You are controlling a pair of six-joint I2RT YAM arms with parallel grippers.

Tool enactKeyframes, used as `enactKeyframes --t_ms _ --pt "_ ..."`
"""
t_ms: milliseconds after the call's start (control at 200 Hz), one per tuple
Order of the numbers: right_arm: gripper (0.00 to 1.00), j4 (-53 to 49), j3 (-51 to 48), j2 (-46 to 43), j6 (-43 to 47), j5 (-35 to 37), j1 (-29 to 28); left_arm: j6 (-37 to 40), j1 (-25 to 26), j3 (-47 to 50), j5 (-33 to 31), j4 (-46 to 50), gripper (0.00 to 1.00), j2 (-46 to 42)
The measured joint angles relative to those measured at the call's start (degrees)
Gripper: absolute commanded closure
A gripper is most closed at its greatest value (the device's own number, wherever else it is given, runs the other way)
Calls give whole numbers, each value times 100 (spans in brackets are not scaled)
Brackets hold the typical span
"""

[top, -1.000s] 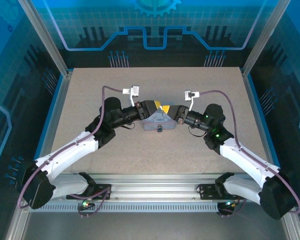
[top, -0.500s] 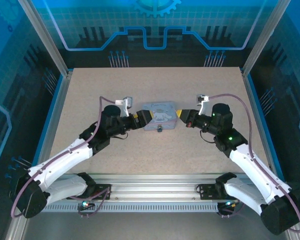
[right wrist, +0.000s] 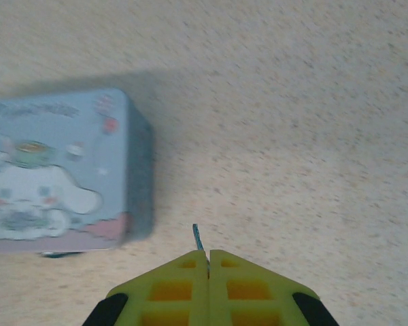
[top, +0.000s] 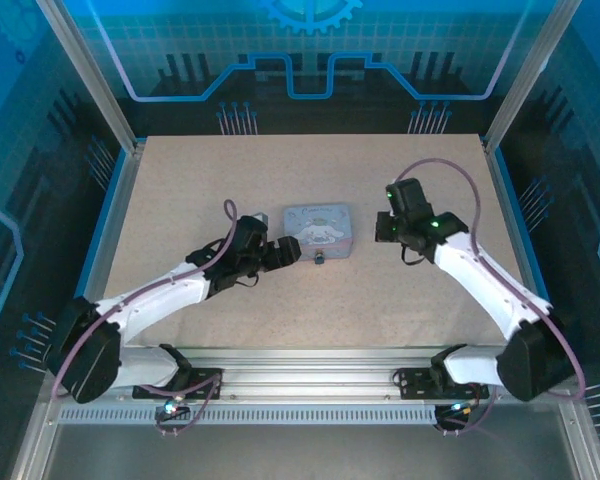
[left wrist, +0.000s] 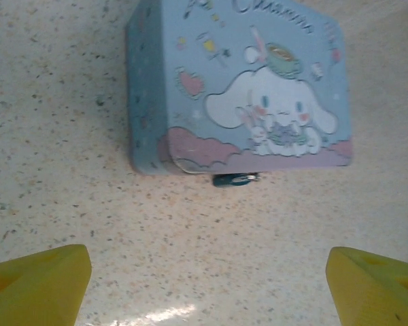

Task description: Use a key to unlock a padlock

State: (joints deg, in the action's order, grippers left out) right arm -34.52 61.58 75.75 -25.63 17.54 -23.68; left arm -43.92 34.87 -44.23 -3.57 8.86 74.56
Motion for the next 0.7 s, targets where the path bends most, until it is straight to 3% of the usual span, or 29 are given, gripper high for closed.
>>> enactKeyframes --t_ms 400,700 --pt "100 -450 1067 2090 345 767 -568 85 -546 -444 190 -675 9 973" --pt "100 -549 1506 2782 435 841 -769 81 -662 -492 507 -1043 9 1445"
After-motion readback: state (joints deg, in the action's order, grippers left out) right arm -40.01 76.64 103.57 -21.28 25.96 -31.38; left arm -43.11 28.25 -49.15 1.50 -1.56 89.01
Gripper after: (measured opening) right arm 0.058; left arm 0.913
